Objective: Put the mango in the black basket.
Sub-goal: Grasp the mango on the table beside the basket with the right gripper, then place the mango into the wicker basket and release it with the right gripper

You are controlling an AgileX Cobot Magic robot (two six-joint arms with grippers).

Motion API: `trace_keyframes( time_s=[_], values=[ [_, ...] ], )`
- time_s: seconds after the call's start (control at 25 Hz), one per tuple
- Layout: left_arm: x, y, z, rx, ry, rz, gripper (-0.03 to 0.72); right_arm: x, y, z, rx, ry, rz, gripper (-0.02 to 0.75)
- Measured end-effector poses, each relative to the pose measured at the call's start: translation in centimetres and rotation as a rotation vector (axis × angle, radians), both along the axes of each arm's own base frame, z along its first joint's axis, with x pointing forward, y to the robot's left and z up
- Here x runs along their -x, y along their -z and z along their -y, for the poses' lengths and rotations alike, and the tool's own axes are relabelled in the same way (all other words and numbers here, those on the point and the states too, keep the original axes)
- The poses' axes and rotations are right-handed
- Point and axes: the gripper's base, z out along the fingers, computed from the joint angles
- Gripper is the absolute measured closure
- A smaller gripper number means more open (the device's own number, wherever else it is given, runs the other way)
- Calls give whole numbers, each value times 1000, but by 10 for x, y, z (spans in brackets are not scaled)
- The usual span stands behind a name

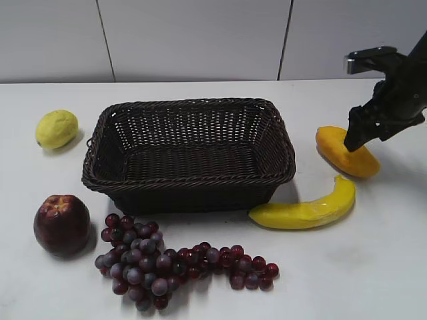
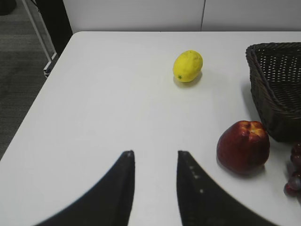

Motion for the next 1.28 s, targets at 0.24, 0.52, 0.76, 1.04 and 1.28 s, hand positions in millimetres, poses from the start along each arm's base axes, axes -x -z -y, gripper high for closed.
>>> trace_keyframes(
  time_s=[0.24, 0.52, 0.76, 1.04, 1.28],
  values=[
    [0, 0, 0, 0, 0, 0, 448, -6, 32, 0, 13, -34, -45, 144],
    [0, 0, 0, 0, 0, 0, 448, -9, 40, 0, 16, -51, -33, 205],
    [0, 0, 0, 0, 0, 0, 448, -16, 10, -9, -75, -28, -52, 205],
    [0, 0, 0, 0, 0, 0, 448, -23, -129, -61, -180, -162, 248, 205],
    [0, 0, 0, 0, 0, 0, 448, 7, -173, -162, -223, -417, 388, 205]
  ],
)
